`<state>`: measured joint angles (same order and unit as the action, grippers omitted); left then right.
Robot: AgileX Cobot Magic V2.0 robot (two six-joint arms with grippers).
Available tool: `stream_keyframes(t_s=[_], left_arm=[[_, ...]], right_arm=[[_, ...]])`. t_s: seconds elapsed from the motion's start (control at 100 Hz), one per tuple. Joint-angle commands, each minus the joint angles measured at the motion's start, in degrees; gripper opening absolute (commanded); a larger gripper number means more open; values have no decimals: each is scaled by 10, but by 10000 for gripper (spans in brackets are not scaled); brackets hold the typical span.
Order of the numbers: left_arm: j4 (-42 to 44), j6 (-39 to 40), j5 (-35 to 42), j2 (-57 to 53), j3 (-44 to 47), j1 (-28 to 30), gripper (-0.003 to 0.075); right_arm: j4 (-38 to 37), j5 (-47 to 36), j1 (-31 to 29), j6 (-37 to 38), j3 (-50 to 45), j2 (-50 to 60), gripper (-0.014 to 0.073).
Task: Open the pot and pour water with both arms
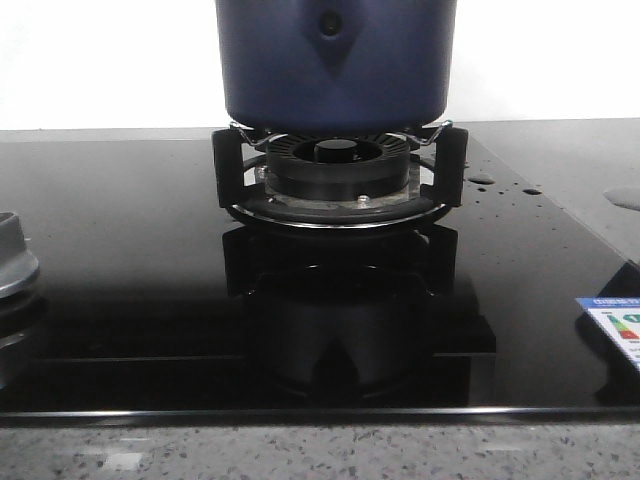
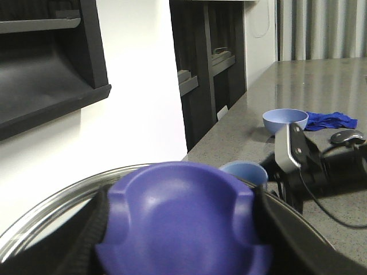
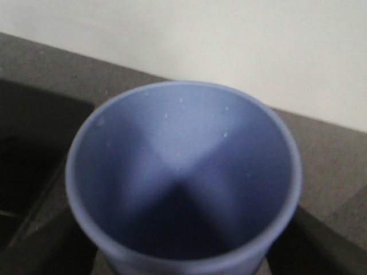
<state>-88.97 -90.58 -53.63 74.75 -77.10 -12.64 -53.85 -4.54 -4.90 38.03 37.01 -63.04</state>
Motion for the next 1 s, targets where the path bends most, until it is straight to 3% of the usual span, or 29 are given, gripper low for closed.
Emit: stream_keyframes(t_s=[0.0, 0.14, 0.53, 0.6, 0.79, 0.99], left_arm=[[-52, 6, 1, -17, -18, 0, 230], [-51, 6, 1, -17, -17, 0, 230], [-54, 6, 1, -17, 11, 0, 230], [-55, 6, 1, -17, 17, 0, 230], [-54, 6, -11, -17, 20, 0, 230], [-54, 6, -16, -17, 20, -9, 230]], right_arm=[[-3, -105, -31, 8, -25, 15, 206], [25, -160, -53, 8, -61, 14, 206], [30, -170, -53, 7, -66, -21, 218], [43, -183, -53, 7, -66, -20, 283], [49, -198, -53, 8, -66, -13, 594], [49, -198, -53, 8, -66, 30, 639]])
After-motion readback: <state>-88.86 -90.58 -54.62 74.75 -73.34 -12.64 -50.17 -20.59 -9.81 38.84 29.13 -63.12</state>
